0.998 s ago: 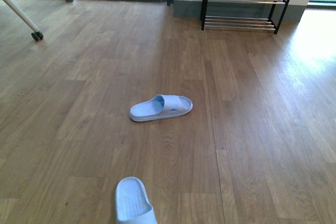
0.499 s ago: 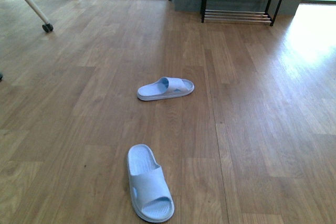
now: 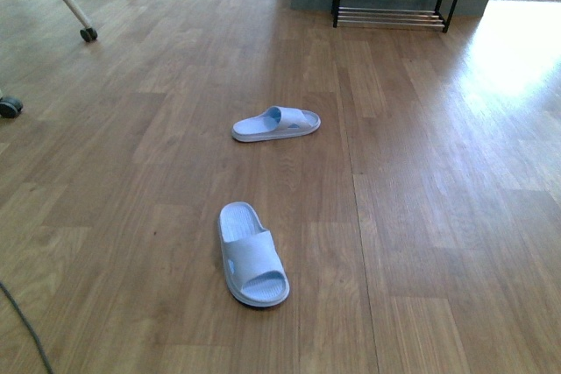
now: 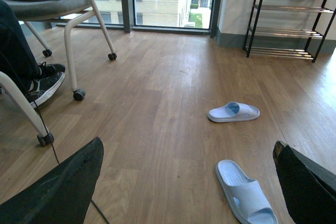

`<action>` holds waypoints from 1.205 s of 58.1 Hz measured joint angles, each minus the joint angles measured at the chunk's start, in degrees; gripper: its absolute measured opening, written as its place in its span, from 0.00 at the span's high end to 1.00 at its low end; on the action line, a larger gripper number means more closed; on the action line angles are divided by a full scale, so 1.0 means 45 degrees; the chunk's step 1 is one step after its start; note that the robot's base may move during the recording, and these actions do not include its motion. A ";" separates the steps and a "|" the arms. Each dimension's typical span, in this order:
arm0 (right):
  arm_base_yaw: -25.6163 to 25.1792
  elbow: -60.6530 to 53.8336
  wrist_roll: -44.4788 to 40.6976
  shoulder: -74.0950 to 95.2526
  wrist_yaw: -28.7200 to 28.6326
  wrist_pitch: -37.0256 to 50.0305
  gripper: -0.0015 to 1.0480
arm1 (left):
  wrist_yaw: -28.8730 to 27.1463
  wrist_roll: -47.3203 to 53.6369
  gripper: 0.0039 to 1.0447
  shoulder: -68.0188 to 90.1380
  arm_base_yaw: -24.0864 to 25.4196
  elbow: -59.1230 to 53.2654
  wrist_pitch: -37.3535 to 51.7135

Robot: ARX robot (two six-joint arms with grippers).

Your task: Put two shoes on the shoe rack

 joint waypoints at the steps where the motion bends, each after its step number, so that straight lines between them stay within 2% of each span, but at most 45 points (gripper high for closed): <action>1: 0.0000 0.0000 0.0000 0.0000 -0.0005 0.0000 0.09 | 0.0000 0.0000 0.09 0.0000 0.0000 0.0000 0.0000; 70: 0.0000 0.0000 0.0000 -0.0005 -0.0005 0.0000 0.09 | 0.0005 0.0000 0.09 0.0000 0.0000 0.0000 0.0005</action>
